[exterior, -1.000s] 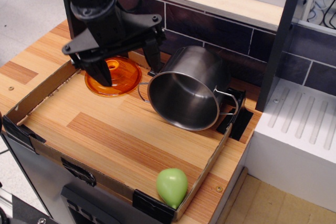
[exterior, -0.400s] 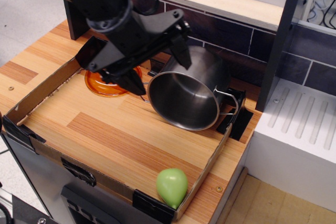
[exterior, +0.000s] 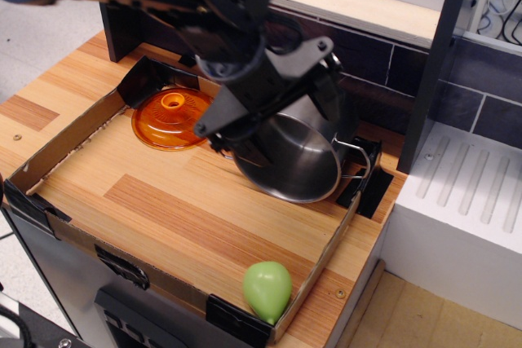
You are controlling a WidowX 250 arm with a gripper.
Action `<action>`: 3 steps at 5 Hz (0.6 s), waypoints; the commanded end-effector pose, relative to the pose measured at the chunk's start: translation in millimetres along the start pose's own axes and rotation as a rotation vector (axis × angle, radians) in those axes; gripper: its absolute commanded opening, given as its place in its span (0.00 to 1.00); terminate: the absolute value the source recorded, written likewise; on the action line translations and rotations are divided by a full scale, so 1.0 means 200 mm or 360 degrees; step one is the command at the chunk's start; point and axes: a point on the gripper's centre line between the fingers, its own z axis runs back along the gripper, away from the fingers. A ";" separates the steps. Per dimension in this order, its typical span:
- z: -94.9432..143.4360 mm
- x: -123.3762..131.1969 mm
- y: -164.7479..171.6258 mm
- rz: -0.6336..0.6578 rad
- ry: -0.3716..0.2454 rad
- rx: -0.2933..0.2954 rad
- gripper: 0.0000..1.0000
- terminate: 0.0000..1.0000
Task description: Upright metal pot
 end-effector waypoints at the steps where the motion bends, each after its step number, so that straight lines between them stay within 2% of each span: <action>1: -0.07 -0.03 -0.11 0.0058 -0.0042 -0.0059 1.00 0.00; 3: -0.09 -0.03 -0.18 0.0137 -0.0049 -0.0079 1.00 0.00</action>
